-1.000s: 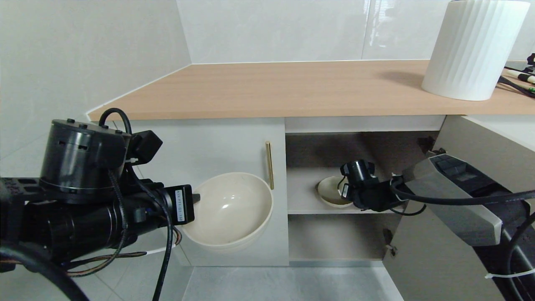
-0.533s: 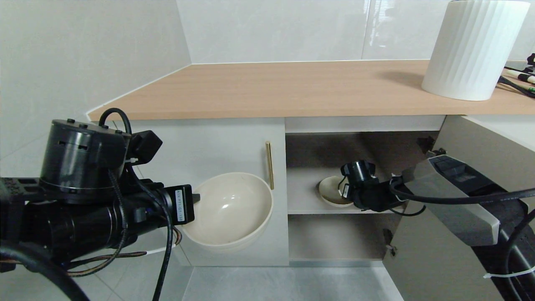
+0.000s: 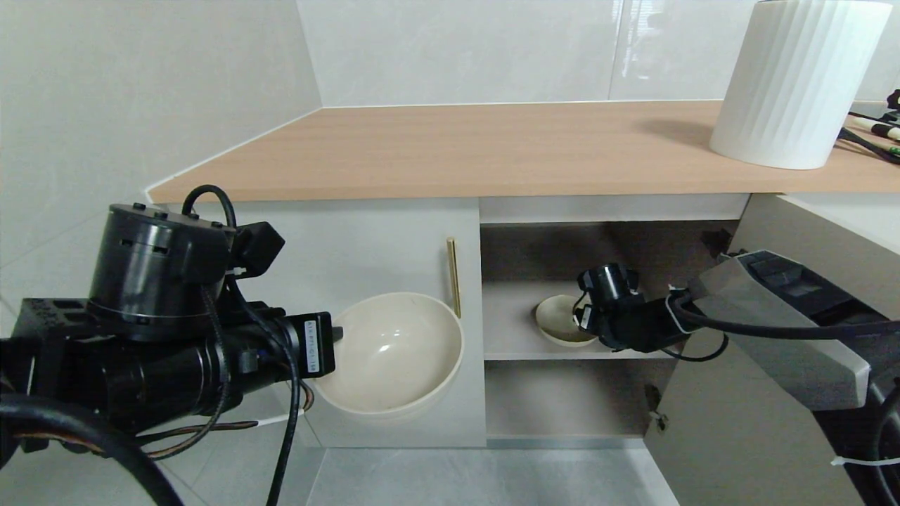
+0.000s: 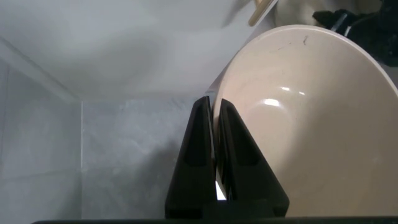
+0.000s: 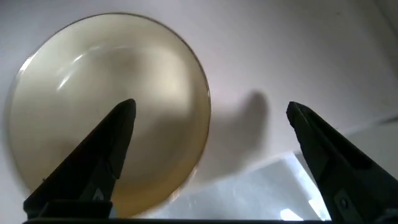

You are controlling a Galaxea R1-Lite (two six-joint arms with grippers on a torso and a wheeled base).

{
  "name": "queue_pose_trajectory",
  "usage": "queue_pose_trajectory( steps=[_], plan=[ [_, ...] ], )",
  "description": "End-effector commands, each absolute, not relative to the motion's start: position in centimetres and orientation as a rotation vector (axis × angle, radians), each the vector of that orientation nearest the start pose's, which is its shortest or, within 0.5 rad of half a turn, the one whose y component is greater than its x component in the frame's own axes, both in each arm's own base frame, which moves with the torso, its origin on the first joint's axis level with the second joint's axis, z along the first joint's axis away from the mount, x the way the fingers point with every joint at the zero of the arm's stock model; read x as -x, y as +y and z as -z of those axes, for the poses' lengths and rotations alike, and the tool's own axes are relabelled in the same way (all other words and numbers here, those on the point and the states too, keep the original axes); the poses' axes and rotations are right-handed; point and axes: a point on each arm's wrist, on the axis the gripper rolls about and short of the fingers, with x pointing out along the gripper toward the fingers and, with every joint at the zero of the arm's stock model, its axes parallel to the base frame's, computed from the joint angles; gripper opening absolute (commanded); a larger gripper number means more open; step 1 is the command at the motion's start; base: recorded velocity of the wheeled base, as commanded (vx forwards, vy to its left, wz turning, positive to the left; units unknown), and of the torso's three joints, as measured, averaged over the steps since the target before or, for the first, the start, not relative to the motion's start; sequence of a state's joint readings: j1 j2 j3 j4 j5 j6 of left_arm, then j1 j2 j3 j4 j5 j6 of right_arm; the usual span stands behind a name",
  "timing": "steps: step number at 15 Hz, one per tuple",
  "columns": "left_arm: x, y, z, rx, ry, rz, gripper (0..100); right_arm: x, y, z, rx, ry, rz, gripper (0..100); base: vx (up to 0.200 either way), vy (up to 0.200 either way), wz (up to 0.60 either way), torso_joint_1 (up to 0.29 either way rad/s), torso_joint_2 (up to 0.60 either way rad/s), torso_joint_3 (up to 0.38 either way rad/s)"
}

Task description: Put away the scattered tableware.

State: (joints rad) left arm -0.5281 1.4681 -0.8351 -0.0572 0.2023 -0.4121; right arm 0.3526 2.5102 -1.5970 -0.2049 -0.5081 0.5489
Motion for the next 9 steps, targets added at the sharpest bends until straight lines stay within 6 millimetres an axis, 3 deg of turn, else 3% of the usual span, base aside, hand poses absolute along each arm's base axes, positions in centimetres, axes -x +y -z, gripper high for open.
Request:
queue_pose_trajectory(
  steps=[1,6,8,9],
  plan=[
    [-22.2,-12.6,-19.0,0.143,0.604,0.22,0,-41.5,16.2,-9.0,-0.265,0.542,0.221,100,0.0,0.0,0.0,0.0,0.0,0.0],
    [-22.5,-16.1,-16.2,0.024,0.656,0.319,0,-30.6,16.2,-20.2,-0.31,0.652,-0.15,100,0.0,0.0,0.0,0.0,0.0,0.0],
    [-22.9,-16.8,-15.3,0.018,0.652,0.333,0,-27.8,15.9,-22.5,-0.313,0.685,-0.239,100,0.0,0.0,0.0,0.0,0.0,0.0],
    [-23.4,-17.7,-14.1,0.003,0.661,0.344,0,-24.9,15.9,-24.2,-0.277,0.725,-0.358,100,0.0,0.0,0.0,0.0,0.0,0.0]
  ],
)
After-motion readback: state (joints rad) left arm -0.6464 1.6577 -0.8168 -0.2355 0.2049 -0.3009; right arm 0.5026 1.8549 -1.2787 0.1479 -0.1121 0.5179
